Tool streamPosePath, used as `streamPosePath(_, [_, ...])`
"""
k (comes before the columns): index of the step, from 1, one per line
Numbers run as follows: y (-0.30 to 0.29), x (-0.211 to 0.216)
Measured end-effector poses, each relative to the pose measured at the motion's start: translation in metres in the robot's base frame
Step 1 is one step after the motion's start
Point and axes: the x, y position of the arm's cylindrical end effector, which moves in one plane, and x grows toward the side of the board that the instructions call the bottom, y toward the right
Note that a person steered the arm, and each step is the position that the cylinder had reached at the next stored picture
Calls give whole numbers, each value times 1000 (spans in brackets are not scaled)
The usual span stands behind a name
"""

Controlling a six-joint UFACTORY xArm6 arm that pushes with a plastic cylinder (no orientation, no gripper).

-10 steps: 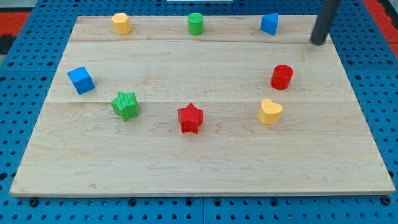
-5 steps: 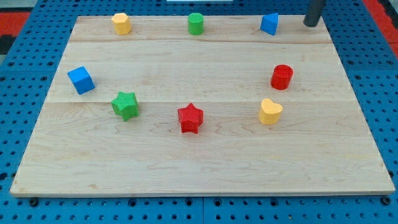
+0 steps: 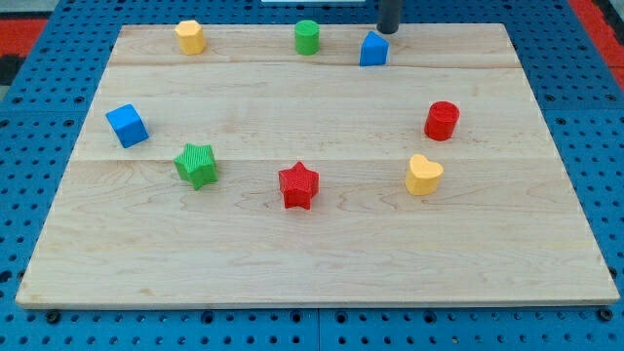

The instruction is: Place the blue triangle to the top left of the red circle

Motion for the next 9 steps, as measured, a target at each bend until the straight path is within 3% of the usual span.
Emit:
streamPosePath(1, [-30, 3])
streamPosePath(4, [7, 39])
streamPosePath(5, [22, 68])
streamPosePath(6, [35, 44])
streamPosePath(7, [-40, 2])
streamPosePath(9, [-52, 66])
